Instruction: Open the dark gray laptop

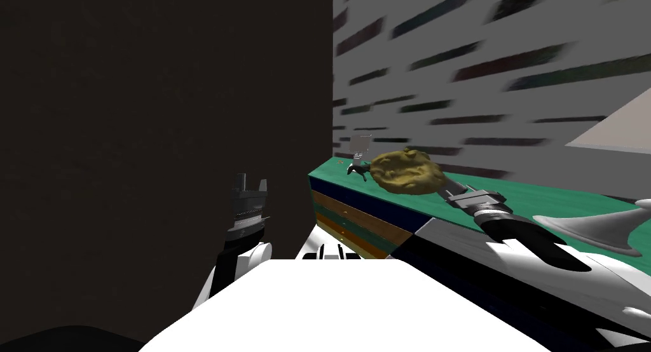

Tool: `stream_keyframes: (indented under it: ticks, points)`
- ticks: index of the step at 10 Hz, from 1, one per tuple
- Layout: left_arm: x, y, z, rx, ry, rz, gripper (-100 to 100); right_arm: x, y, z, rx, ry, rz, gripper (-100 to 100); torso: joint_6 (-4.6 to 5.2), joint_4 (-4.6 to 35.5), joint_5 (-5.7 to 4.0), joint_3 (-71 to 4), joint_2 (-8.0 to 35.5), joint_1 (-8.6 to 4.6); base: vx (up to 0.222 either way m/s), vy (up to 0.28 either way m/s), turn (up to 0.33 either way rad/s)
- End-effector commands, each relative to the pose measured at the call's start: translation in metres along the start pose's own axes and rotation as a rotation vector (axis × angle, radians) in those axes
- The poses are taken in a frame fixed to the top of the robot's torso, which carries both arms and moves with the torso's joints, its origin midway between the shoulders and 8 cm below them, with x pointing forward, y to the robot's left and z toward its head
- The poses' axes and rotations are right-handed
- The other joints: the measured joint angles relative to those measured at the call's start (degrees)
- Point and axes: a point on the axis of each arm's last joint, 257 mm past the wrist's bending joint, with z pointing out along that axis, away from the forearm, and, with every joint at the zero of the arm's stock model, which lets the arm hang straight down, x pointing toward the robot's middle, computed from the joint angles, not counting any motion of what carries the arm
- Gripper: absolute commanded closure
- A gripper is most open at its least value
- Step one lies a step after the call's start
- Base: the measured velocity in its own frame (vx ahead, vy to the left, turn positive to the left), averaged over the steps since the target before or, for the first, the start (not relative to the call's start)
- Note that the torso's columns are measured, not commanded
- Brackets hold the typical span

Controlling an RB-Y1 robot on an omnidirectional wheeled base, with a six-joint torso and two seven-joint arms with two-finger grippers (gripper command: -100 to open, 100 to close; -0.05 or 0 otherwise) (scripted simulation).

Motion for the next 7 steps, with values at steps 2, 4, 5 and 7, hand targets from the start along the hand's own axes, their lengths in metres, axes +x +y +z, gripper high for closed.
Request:
stream_keyframes:
  ticks: [2,4,5,7]
  points:
    - [0.000,0.000,0.000,0.000,0.000,0.000,0,0.031,-0.015,0.007,0.033,0.055,0.033,100,-0.34,-0.06,0.08,-0.22,-0.24,0.00,-0.117,-0.001,0.237]
    - [0.000,0.000,0.000,0.000,0.000,0.000,0,0.037,-0.033,0.015,0.069,0.064,0.064,100,-0.05,-0.15,-0.10,-0.17,-0.28,-0.09,-0.102,-0.018,0.172]
    - [0.000,0.000,0.000,0.000,0.000,0.000,0,0.052,-0.032,0.015,0.066,0.092,0.066,100,-0.38,-0.07,-0.01,-0.16,-0.17,-0.11,-0.140,-0.020,0.206]
    - [0.000,0.000,0.000,0.000,0.000,0.000,0,0.061,-0.050,0.023,0.103,0.105,0.100,100,0.08,-0.15,-0.22,-0.13,-0.27,-0.19,-0.083,0.012,0.179]
